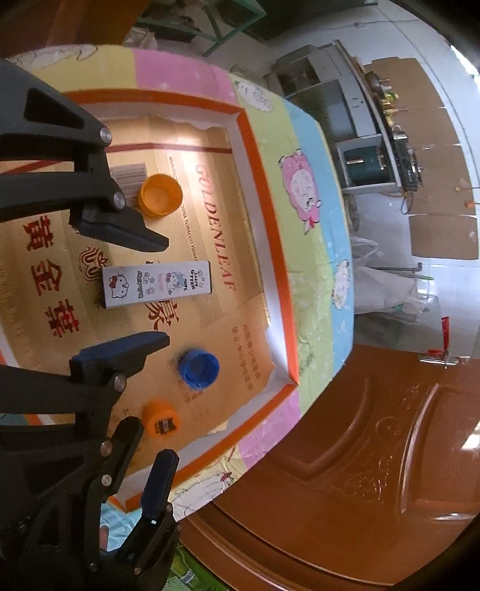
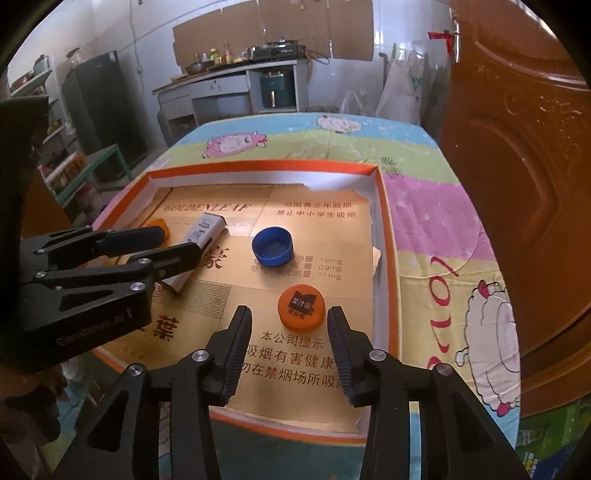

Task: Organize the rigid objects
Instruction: 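Open both tools to set the box and cap inside the tray, then lift both open tools away from the tray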

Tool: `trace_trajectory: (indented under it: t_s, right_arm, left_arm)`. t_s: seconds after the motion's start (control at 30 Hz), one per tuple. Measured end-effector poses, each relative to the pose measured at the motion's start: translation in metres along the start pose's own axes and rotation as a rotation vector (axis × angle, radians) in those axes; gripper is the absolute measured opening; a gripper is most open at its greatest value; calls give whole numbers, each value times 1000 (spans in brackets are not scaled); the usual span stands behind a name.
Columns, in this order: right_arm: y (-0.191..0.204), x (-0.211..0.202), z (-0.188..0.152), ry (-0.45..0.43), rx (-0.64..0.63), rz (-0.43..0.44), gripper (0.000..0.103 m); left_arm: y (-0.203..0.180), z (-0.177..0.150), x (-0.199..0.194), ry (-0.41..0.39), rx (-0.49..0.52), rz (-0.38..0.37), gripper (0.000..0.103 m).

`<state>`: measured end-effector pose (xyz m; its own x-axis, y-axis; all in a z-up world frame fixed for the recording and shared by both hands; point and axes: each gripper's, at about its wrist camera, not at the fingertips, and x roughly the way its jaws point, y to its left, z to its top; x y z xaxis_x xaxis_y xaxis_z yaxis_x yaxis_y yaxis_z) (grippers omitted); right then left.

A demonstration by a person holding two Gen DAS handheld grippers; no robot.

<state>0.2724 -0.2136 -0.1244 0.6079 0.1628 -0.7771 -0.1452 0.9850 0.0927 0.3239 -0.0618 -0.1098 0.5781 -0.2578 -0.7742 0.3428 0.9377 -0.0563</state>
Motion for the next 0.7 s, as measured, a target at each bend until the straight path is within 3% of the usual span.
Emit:
trace_trajectory:
  t_s: [0.7]
  right_arm:
    - [9,-88,-25,-97,30,-8,45]
  left_arm:
    - [3,-32,-100,-114,-65,6,45]
